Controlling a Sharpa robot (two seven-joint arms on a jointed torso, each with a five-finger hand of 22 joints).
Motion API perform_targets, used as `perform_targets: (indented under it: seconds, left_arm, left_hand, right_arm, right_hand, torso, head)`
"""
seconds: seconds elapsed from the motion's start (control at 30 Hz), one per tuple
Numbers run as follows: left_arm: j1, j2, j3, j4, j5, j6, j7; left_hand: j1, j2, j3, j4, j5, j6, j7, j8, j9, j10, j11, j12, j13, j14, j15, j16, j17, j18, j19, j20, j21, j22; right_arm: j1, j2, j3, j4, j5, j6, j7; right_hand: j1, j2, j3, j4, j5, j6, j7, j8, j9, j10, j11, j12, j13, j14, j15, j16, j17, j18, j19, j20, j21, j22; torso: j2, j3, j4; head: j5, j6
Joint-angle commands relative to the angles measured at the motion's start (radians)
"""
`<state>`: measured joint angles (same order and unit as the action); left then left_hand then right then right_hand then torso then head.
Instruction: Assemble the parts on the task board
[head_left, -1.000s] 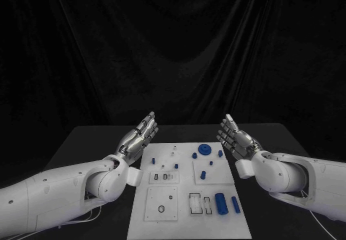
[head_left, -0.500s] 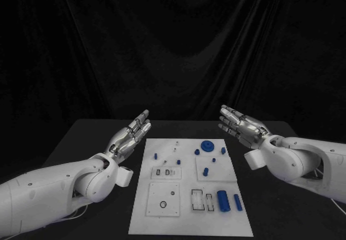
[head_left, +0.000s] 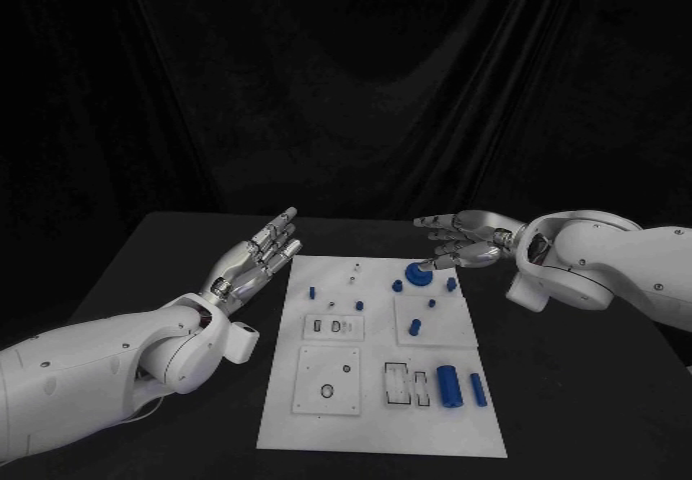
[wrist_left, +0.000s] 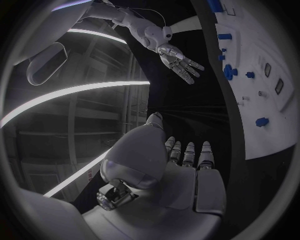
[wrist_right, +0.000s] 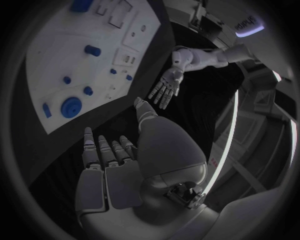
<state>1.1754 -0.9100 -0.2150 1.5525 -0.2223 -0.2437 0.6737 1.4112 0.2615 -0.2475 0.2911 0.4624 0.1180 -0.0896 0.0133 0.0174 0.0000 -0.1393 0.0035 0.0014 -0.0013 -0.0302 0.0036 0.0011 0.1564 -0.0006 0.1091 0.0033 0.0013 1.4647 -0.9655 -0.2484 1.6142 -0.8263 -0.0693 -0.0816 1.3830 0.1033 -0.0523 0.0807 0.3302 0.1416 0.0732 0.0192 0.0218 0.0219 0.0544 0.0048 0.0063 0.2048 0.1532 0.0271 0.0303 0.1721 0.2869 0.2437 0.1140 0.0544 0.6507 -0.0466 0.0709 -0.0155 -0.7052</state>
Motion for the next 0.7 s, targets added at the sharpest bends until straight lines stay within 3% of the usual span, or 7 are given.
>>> perform_targets:
  seconds: [0.03,0.07,0.1,0.27,0.33,0.47,0.7]
  left_arm:
    - [0.009,0.001,0.001,0.006,-0.026,-0.029,0.099]
    - [0.01,0.0,0.001,0.007,-0.026,-0.03,0.1]
    - [0.012,-0.001,0.001,0.009,-0.027,-0.032,0.102]
    - [0.019,-0.01,0.001,0.024,-0.058,-0.037,0.102]
    - [0.021,-0.016,0.001,0.036,-0.068,-0.033,0.098]
    - [0.024,-0.026,0.001,0.055,-0.077,-0.023,0.091]
    - [0.026,-0.03,0.001,0.065,-0.082,0.0,0.082]
  left_hand:
    - [0.011,0.001,0.007,0.001,0.012,0.003,-0.003,0.005,0.002,0.0,-0.001,-0.003,-0.001,0.001,-0.021,-0.004,-0.001,0.012,0.001,0.007,-0.003,-0.001]
    - [0.013,0.001,0.007,0.001,0.017,0.006,-0.001,0.006,0.002,0.0,0.001,-0.003,-0.001,0.001,-0.02,-0.004,-0.001,0.013,0.001,0.006,-0.003,-0.001]
    - [0.015,0.001,0.007,0.001,0.019,0.006,0.0,0.006,0.002,0.0,0.003,-0.003,-0.001,0.001,-0.02,-0.004,-0.001,0.013,0.001,0.006,-0.003,-0.001]
    - [0.02,0.002,0.008,0.001,0.027,0.007,0.007,0.006,0.002,0.0,0.013,-0.003,-0.001,0.001,-0.018,-0.004,-0.001,0.015,0.001,0.001,-0.003,-0.001]
    - [0.022,0.003,0.009,0.001,0.033,0.005,0.009,0.005,0.002,0.0,0.016,-0.003,-0.001,0.001,-0.017,-0.004,-0.001,0.016,0.001,-0.001,-0.003,-0.001]
    - [0.024,0.006,0.01,0.001,0.039,0.004,0.017,0.005,0.002,0.0,0.026,-0.003,-0.001,0.001,-0.01,-0.004,-0.001,0.018,0.001,-0.001,-0.003,-0.001]
    - [0.03,0.005,0.012,0.0,0.047,0.003,0.022,0.005,0.001,0.0,0.031,-0.003,-0.001,0.001,0.009,-0.004,-0.001,0.019,0.001,0.007,-0.003,-0.001]
  right_arm:
    - [0.015,0.003,0.001,0.001,-0.437,0.058,-0.121]
    - [0.017,0.004,0.001,0.001,-0.487,0.054,-0.118]
    - [0.019,0.004,0.001,0.003,-0.55,0.049,-0.114]
    - [0.024,0.005,0.001,0.011,-0.793,0.027,-0.099]
    - [0.025,0.006,0.001,0.016,-0.882,0.011,-0.095]
    - [0.027,0.011,0.001,0.016,-0.978,-0.027,-0.084]
    - [0.026,0.029,0.001,-0.008,-1.032,-0.1,-0.034]
  right_hand:
    - [-0.006,-0.022,0.045,-0.025,-0.03,0.042,-0.004,0.008,0.005,0.036,-0.001,0.008,0.007,0.129,-0.014,0.017,0.016,0.0,0.092,-0.009,0.022,0.003]
    - [-0.006,-0.025,0.054,-0.032,-0.037,0.059,-0.006,0.01,0.006,0.049,-0.004,0.01,0.009,0.195,-0.018,0.027,0.026,0.003,0.139,-0.01,0.035,0.007]
    - [-0.004,-0.03,0.07,-0.045,-0.053,0.096,-0.008,0.014,0.01,0.081,-0.005,0.015,0.014,0.419,-0.026,0.066,0.06,0.009,0.29,-0.011,0.077,0.022]
    - [0.01,-0.042,0.109,-0.082,-0.1,0.295,-0.019,0.033,0.027,0.294,-0.018,0.039,0.04,0.778,-0.086,0.153,0.147,0.013,0.615,-0.045,0.121,0.026]
    - [0.01,-0.051,0.124,-0.091,-0.122,0.431,-0.025,0.048,0.042,0.431,-0.024,0.053,0.057,0.933,-0.126,0.205,0.201,0.013,0.76,-0.07,0.152,0.036]
    - [0.009,-0.07,0.127,-0.111,-0.129,0.553,-0.023,0.052,0.054,0.703,-0.029,0.084,0.093,1.141,-0.168,0.39,0.325,0.008,0.966,-0.145,0.259,0.094]
    - [-0.033,-0.091,0.137,-0.089,-0.165,0.648,-0.037,0.046,0.057,0.846,-0.027,0.07,0.106,1.163,-0.185,0.74,0.559,0.005,1.032,-0.17,0.412,0.238]
  torso:
    - [0.027,-0.0101,0.0098]
    - [0.031,-0.011,0.0132]
    - [0.034,-0.0124,0.0177]
    - [0.046,-0.0156,0.0339]
    - [0.052,-0.0168,0.0429]
    - [0.058,-0.0174,0.0511]
    - [0.066,-0.0196,0.0554]
  head:
    - [0.004,-0.001]
    - [0.003,-0.001]
    - [0.002,-0.006]
    - [-0.004,-0.015]
    - [-0.013,-0.015]
    - [-0.025,-0.017]
    - [-0.033,-0.023]
